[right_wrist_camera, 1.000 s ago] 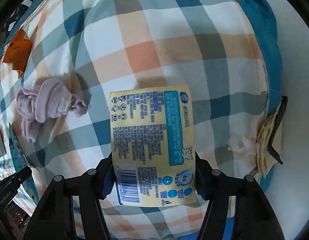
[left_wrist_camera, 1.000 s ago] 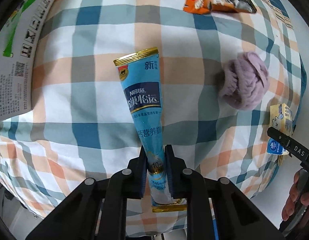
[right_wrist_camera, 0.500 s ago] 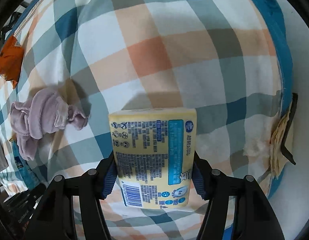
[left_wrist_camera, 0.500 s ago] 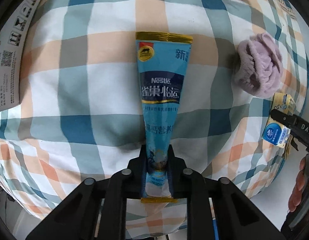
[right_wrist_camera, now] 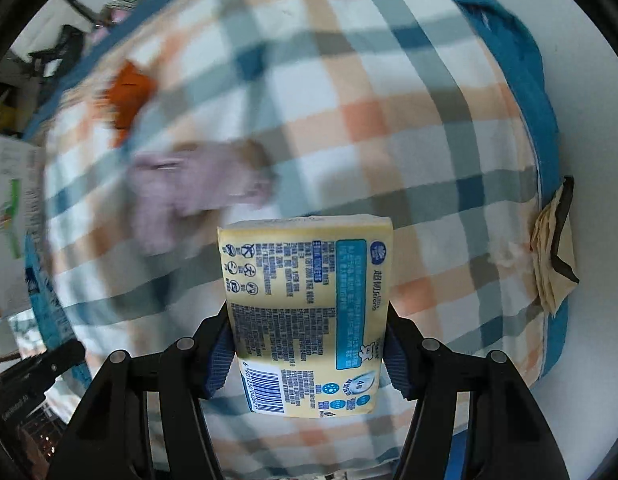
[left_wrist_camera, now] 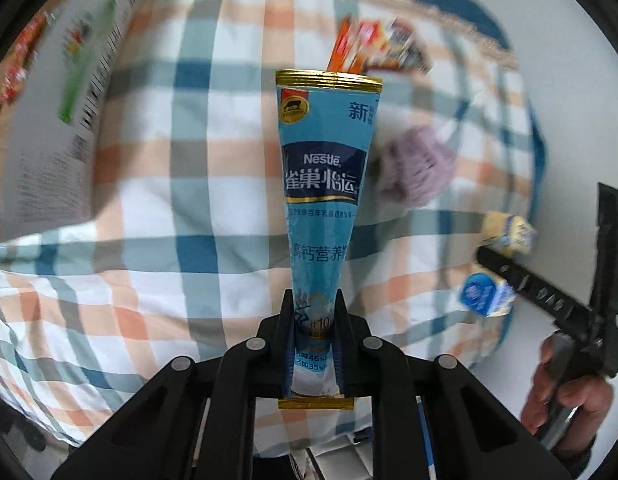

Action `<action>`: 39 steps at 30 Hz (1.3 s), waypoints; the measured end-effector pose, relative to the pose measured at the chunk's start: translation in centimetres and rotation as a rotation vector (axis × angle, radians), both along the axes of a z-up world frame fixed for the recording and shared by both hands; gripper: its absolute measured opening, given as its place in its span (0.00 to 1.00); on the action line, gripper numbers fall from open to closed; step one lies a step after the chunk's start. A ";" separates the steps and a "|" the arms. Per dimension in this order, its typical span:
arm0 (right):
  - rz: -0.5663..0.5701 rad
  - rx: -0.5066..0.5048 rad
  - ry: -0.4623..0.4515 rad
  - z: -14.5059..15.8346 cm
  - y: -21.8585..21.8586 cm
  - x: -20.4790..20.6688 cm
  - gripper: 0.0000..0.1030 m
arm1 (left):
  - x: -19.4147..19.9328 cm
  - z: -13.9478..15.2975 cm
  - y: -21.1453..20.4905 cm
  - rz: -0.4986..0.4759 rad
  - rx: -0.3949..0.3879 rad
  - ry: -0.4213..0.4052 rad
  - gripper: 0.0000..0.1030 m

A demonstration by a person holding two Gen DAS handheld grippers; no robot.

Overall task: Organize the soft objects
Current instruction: 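Carry the tube and carton into the box and open both tools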

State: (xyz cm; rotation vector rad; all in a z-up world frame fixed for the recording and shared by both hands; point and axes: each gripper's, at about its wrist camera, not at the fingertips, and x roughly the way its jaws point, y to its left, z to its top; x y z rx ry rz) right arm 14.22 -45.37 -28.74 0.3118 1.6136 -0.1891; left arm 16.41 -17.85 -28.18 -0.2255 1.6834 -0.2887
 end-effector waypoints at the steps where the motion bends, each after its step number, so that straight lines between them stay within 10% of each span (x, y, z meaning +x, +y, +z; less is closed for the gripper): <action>1: 0.012 0.012 -0.022 1.3 1.0 0.1 0.63 | 0.1 1.3 0.6 0.000 -0.018 -0.022 0.12; 17: 0.319 0.187 -0.231 12.8 30.4 5.5 0.63 | 5.6 13.2 20.6 0.125 0.017 -0.276 0.12; 25: 0.359 0.177 -0.199 11.0 40.4 8.5 0.63 | 10.6 10.8 30.6 0.126 0.202 -0.291 0.12; 39: 0.300 0.082 -0.068 1.7 44.8 12.5 0.63 | 19.2 1.6 34.8 -0.039 0.357 -0.188 0.13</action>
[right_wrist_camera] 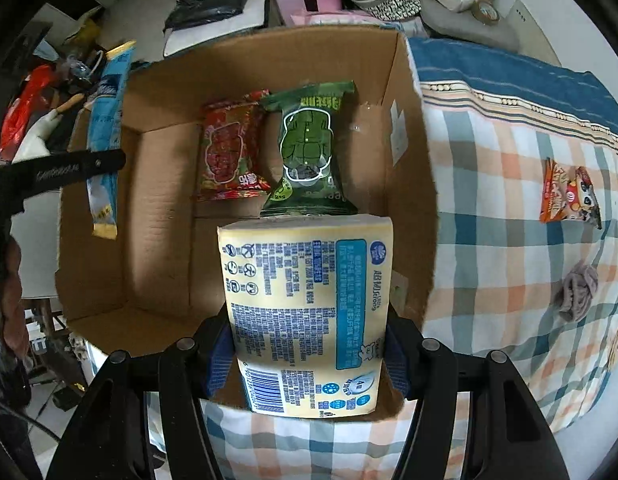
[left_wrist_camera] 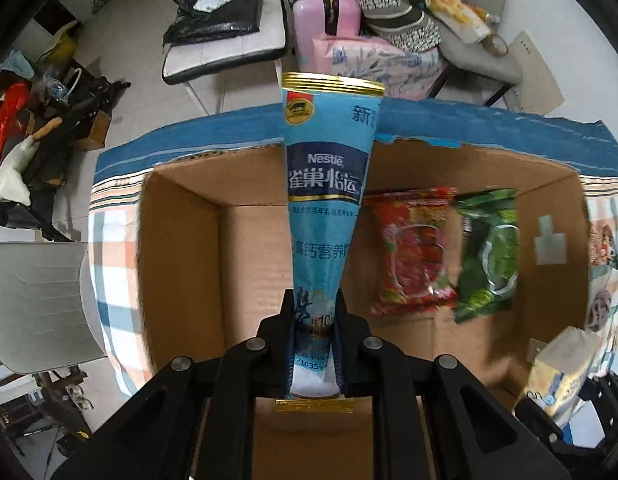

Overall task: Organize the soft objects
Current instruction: 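Carry the tube and carton into the box and open both tools, then grasp the orange panda bag with the left tool while the right tool grasps the lilac cloth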

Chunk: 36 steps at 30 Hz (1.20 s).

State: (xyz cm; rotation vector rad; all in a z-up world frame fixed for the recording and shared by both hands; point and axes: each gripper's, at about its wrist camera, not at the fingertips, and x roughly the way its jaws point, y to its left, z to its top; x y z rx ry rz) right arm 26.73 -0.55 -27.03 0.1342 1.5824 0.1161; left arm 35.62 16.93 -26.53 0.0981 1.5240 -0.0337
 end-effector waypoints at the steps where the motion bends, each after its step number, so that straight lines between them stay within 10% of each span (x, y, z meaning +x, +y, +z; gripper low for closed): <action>1: -0.005 0.000 0.005 -0.3 0.1 0.2 0.63 | 0.5 -0.4 0.1 -0.001 -0.006 0.012 0.14; 16: 0.005 -0.033 0.010 0.0 0.7 1.0 0.99 | 2.5 -0.7 1.0 0.049 -0.018 0.047 0.33; 21: 0.023 -0.059 -0.012 0.8 1.0 0.6 1.00 | 0.6 1.1 1.1 0.056 -0.017 0.003 0.79; 24: 0.030 -0.074 -0.029 1.4 1.1 0.3 1.00 | -1.2 2.4 0.9 0.055 -0.017 -0.031 0.90; 36: 0.058 -0.068 -0.130 6.0 1.1 -3.6 1.00 | -10.2 8.9 -0.4 0.066 -0.053 -0.162 0.93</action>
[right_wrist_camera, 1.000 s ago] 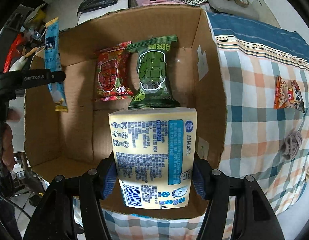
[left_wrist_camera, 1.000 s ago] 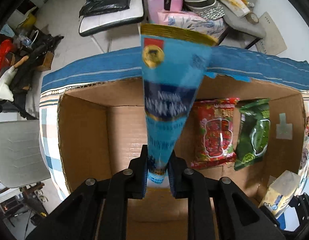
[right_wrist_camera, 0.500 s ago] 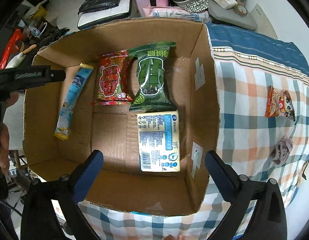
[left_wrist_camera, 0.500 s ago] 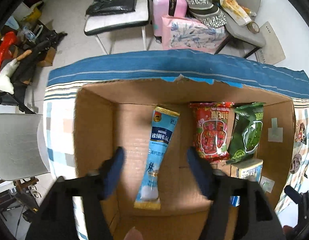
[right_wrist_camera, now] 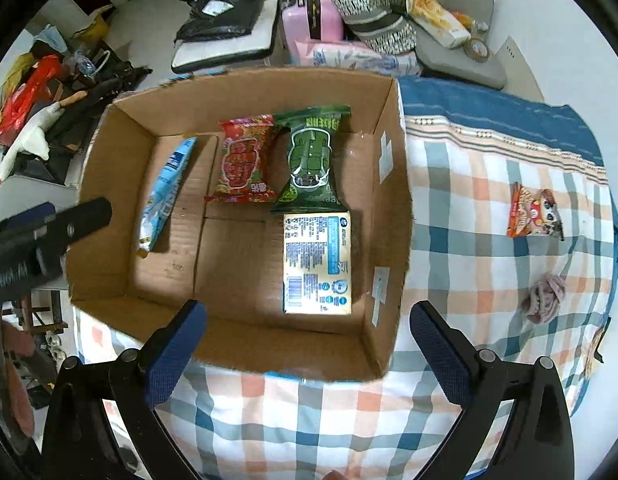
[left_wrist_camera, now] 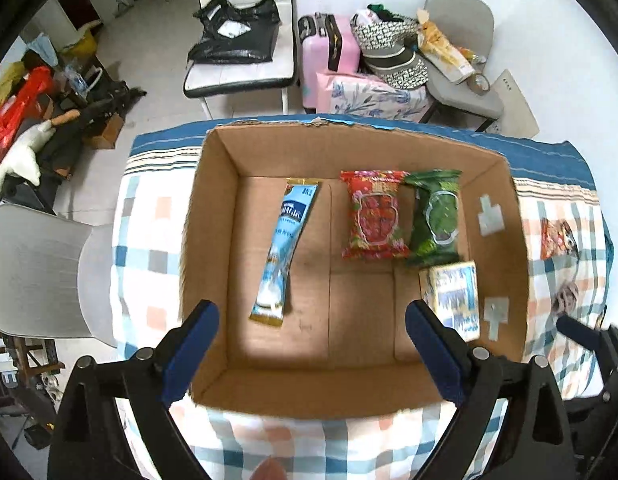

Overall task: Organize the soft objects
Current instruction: 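Grasp the orange panda bag with the left tool while the right tool grasps the lilac cloth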

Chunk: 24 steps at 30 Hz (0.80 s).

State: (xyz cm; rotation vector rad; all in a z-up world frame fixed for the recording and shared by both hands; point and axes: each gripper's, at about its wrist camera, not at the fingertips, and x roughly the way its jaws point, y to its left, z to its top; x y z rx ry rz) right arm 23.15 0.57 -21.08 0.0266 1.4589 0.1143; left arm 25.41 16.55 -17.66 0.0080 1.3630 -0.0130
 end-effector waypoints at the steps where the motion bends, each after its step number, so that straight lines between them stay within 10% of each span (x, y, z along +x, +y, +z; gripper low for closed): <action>1: 0.007 0.004 -0.008 0.5 0.1 -0.4 1.00 | -0.6 0.5 0.0 0.002 -0.001 -0.008 0.93; 15: 0.036 0.120 -0.111 6.6 -2.1 -5.3 1.00 | -7.5 5.5 -0.9 0.037 0.038 -0.087 0.93; 24: -0.181 0.134 -0.136 6.9 -14.5 -6.2 1.00 | -5.5 7.3 -12.9 -0.191 0.117 -0.176 0.93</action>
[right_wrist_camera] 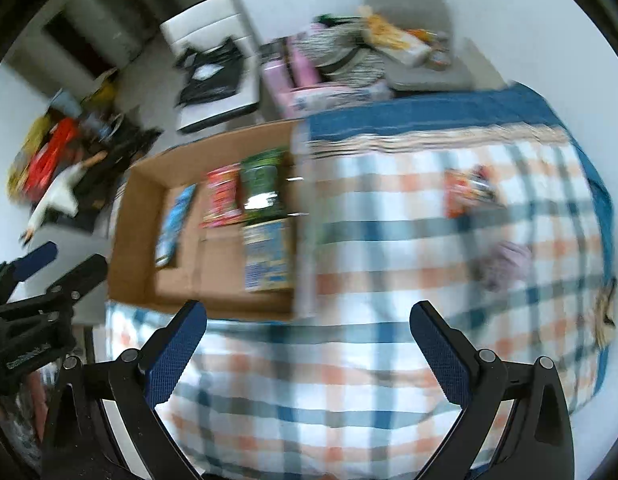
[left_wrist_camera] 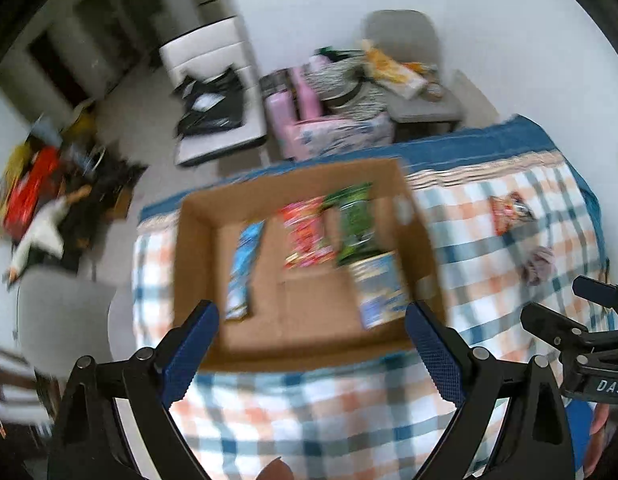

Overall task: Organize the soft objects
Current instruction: 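Grasp the orange panda bag with the left tool while the right tool grasps the lilac cloth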

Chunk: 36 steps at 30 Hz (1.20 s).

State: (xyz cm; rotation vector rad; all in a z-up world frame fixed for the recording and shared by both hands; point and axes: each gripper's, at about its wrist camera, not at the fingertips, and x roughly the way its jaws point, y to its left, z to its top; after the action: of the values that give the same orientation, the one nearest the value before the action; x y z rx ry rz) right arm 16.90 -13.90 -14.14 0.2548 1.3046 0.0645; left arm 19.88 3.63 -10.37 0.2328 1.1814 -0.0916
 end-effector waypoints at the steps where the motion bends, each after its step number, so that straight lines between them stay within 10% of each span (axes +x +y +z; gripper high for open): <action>1: -0.038 0.001 0.006 -0.2 -1.9 -0.1 1.00 | 0.7 -0.1 -2.0 -0.037 0.006 -0.007 0.93; 13: -0.401 -0.008 0.115 -7.3 -22.5 0.8 1.00 | 10.7 -8.6 -23.8 -0.358 0.132 0.134 0.93; 25: -0.520 0.164 0.280 -19.7 -28.5 3.1 1.00 | 16.4 -23.2 -32.2 -0.195 -0.078 0.606 0.93; 34: -0.560 0.234 0.333 -24.4 -28.7 4.0 0.96 | 16.9 -27.3 -34.5 -0.156 -0.058 0.650 0.93; 36: -0.567 0.235 0.339 -24.8 -28.5 4.0 0.88 | 17.0 -27.9 -35.0 -0.159 -0.048 0.647 0.78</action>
State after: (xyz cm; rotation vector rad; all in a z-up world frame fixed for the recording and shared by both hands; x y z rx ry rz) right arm 20.93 -42.44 -38.98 0.8569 1.5162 -0.3218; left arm 36.89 -31.40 -38.27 0.2637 1.7999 -0.3535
